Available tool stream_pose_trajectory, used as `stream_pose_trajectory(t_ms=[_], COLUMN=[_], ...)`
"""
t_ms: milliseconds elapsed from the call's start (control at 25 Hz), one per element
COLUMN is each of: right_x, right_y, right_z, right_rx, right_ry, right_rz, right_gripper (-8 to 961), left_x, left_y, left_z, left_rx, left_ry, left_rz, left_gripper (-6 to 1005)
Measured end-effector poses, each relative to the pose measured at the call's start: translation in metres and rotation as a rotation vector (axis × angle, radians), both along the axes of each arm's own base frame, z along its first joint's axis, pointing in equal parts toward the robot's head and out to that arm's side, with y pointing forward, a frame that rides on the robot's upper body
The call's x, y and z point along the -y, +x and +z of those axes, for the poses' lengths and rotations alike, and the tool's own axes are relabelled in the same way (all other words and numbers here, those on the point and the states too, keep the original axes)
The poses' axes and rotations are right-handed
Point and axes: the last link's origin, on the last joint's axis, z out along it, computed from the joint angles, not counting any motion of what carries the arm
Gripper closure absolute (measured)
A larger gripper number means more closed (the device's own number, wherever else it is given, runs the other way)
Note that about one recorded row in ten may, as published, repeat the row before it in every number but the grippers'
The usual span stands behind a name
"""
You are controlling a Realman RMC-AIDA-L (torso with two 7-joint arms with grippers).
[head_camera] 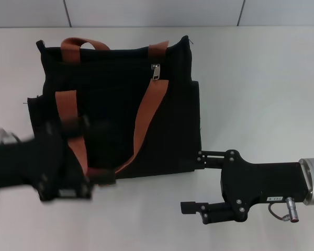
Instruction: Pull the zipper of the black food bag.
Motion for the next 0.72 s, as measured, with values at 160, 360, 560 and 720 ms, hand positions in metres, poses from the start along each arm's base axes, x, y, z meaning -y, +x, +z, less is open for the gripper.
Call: stream_pose_trajectory(t_ms=[160,360,560,720], right_x=[0.004,0.007,0.010,0.009], right_y=[0.001,0.001,0.001,0.000], right_z=[-0.003,-0.007,-0.010,-0.010], right_rx=[-0.006,0.005,-0.002,-0.012], right_ry=[-0.022,-0.041,-0.036,-0.026], right_rz=[-0.010,-0.004,0.009,0.005], right_gripper=[199,200,199,199], left_x=[0.029,0.036,0.036,0.035], left_y=[-0.024,-0.046,-0.051,-0.051], left_z=[-0.025,-0.029,-0.029,-0.028], left_rx=[-0.034,-0.113,-0.153,-0.158], left_ry=[-0.030,0.041,0.031,0.026], left_rz=[0.042,0.112,0.116,0.114], left_gripper=[169,170,171,172])
